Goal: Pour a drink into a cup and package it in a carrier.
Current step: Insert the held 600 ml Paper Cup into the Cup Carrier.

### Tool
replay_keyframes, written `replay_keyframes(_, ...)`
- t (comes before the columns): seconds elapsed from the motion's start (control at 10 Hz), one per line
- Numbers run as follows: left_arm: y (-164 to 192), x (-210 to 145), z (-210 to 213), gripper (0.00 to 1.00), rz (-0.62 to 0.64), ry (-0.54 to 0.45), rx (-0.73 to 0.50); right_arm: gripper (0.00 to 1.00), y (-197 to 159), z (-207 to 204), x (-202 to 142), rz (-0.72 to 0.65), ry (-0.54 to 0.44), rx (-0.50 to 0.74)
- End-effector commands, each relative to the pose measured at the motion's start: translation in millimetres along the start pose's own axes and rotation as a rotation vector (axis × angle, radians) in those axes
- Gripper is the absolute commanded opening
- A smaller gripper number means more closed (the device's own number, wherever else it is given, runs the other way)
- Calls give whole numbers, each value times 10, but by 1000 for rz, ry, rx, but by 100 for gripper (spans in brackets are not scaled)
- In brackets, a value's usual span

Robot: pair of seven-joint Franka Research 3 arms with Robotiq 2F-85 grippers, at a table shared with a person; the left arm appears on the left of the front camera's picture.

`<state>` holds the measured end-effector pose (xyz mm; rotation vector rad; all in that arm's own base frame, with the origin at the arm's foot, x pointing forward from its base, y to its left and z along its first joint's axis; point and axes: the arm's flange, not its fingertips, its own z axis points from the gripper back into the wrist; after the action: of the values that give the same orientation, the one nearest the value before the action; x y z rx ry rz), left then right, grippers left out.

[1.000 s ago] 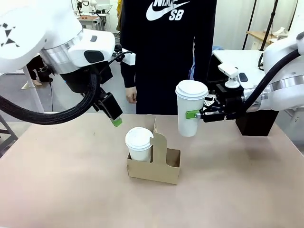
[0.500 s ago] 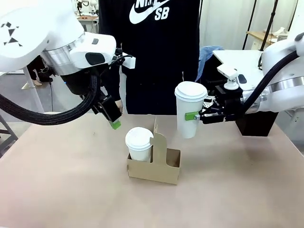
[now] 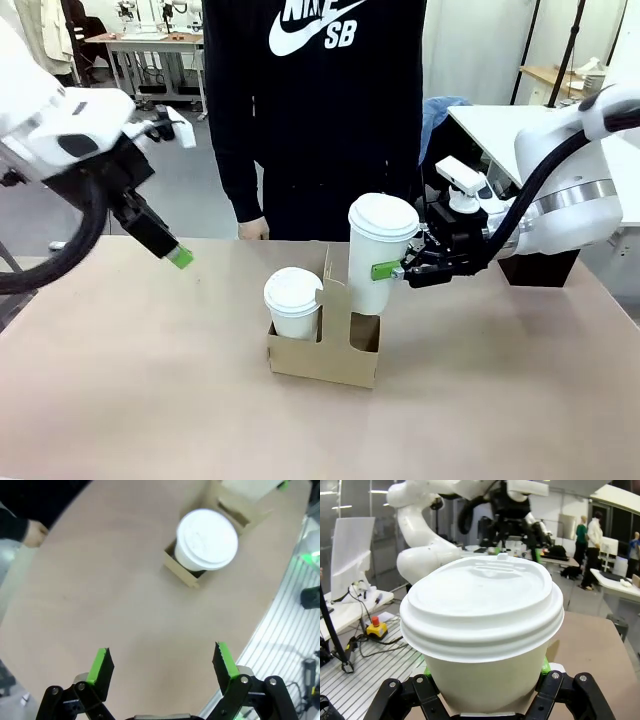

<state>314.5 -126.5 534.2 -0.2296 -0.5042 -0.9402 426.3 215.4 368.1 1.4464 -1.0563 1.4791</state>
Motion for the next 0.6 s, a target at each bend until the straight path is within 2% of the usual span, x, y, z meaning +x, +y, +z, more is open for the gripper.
replay_keyframes(0.0, -3, -552, -274, 100, -74, -119, -51, 80, -32, -34, -15, 23, -9, 55)
replay_keyframes(0.2, 99, -690, -310, 100, -47, -116, -54, 80, -55, -138, -98, 3, 3, 72)
replay_keyframes(0.3, 279, -107, 42, 100, -54, -70, -12, 80, -71, -167, -141, -4, 6, 75)
replay_keyframes(0.5, 279, -107, 42, 100, -54, -70, -12, 80, -137, -209, -247, -19, 12, 71)
